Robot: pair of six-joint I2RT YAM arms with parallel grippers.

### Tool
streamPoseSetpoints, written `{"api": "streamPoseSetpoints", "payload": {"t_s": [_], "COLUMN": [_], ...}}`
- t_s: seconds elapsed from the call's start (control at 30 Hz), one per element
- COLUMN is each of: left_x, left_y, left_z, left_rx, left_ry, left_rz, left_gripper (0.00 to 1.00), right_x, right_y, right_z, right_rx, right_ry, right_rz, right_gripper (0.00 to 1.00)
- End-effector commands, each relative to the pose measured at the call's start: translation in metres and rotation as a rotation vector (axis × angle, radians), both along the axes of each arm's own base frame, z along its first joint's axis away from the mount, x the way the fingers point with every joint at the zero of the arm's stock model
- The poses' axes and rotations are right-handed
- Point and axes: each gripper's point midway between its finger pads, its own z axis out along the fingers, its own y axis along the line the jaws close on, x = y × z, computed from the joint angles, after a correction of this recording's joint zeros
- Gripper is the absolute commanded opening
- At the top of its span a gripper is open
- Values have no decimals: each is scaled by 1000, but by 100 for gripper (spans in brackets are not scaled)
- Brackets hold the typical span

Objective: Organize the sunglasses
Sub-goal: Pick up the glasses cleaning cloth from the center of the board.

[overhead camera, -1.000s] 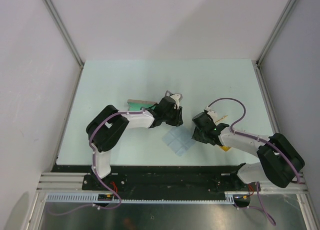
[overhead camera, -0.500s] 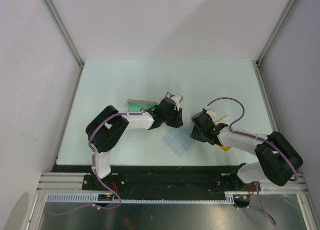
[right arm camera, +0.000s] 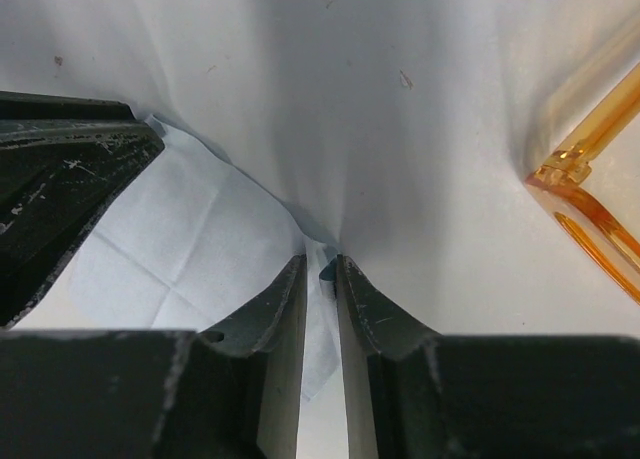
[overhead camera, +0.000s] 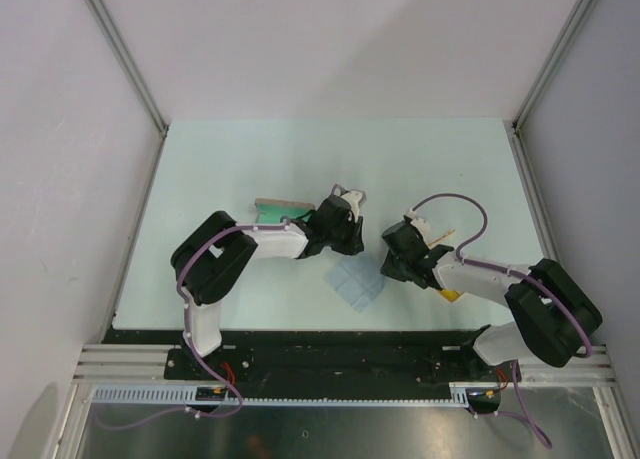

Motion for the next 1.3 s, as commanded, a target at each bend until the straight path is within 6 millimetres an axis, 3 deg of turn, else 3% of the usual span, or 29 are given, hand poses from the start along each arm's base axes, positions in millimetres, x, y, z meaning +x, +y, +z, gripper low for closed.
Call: {"api": "streamPoseSetpoints", "payload": {"t_s": [0.0, 0.37, 0.57, 0.67, 0.8, 1.1, 1.27], "left_x": [-11, -6, -4, -3, 0, 7, 8], "left_y": [13, 19, 19, 18, 18, 28, 36], "left_z": [-17, -20, -22, -21, -16, 5, 10], "left_rx": [85, 133, 140, 140, 136, 140, 155], "left_ry": [14, -30, -32, -34, -41, -72, -73], "left_rz": [-28, -47, -43, -40, -26, 68, 108], "left_gripper": [29, 28, 13, 0, 0, 0, 0], "right_x": [-10, -13, -12, -11, -7, 22, 38], "right_y": [-12, -18, -17, -18, -19, -17, -4], "right_z": [-19, -22, -21, -21, -17, 6, 22], "right_rx": [-68, -92, -96, -104, -127, -207, -217], "right_ry": [63, 72, 69, 61, 30, -126, -204], "right_rz": [4, 0, 5, 18, 64, 213, 320], "right_gripper": [23, 18, 9, 4, 1, 0, 0]}}
